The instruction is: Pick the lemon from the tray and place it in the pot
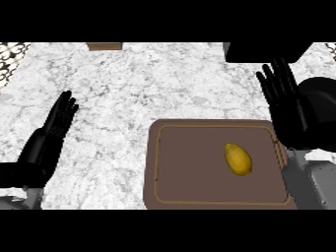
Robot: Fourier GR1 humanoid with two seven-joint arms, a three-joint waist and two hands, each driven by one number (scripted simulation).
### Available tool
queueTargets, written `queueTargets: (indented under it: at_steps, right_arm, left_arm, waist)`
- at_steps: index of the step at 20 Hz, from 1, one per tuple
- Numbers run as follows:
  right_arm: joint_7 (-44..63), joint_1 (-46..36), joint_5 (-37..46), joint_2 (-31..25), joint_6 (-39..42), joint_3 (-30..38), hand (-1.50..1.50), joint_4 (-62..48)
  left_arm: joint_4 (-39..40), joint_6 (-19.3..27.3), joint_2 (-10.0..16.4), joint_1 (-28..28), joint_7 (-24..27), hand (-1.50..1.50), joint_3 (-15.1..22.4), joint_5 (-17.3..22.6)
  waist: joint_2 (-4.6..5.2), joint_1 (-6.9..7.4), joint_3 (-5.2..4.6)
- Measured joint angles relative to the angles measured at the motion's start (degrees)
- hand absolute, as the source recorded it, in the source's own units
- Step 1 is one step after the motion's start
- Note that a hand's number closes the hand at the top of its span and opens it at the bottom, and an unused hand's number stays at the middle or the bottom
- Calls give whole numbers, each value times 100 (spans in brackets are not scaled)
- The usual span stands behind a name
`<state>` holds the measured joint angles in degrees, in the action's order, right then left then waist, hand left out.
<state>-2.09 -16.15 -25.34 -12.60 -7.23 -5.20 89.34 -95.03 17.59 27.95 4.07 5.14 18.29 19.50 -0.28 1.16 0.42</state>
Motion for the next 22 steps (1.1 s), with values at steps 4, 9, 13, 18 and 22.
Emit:
queueTargets:
  at_steps: [4, 9, 13, 18, 22]
  right_arm:
    - [-852, 151, -2, -547, 759, 401, 150, 418]
    - [-1928, 572, 937, -1377, 672, 1201, -150, 481]
    - [-3565, 1504, 1393, -1135, 667, 1397, -150, 376]
    - [-5221, 2599, 1681, -771, 916, 1375, -150, 704]
    - [-5258, 3238, 2249, -905, 859, 1338, -150, 1146]
  left_arm:
    - [31, 217, -144, -168, 133, 0, -126, -64]
    - [98, 501, -364, -325, 259, 0, -292, -18]
    - [252, 576, -646, -332, 400, 0, -207, -66]
    - [420, 577, -870, -338, 573, 0, -147, -190]
    - [549, 537, -988, -256, 592, 0, -185, -240]
  waist:
    - [-8, -134, -17]
    - [-1, -369, -39]
    - [20, -328, -30]
    - [15, -264, -34]
    - [17, -224, -43]
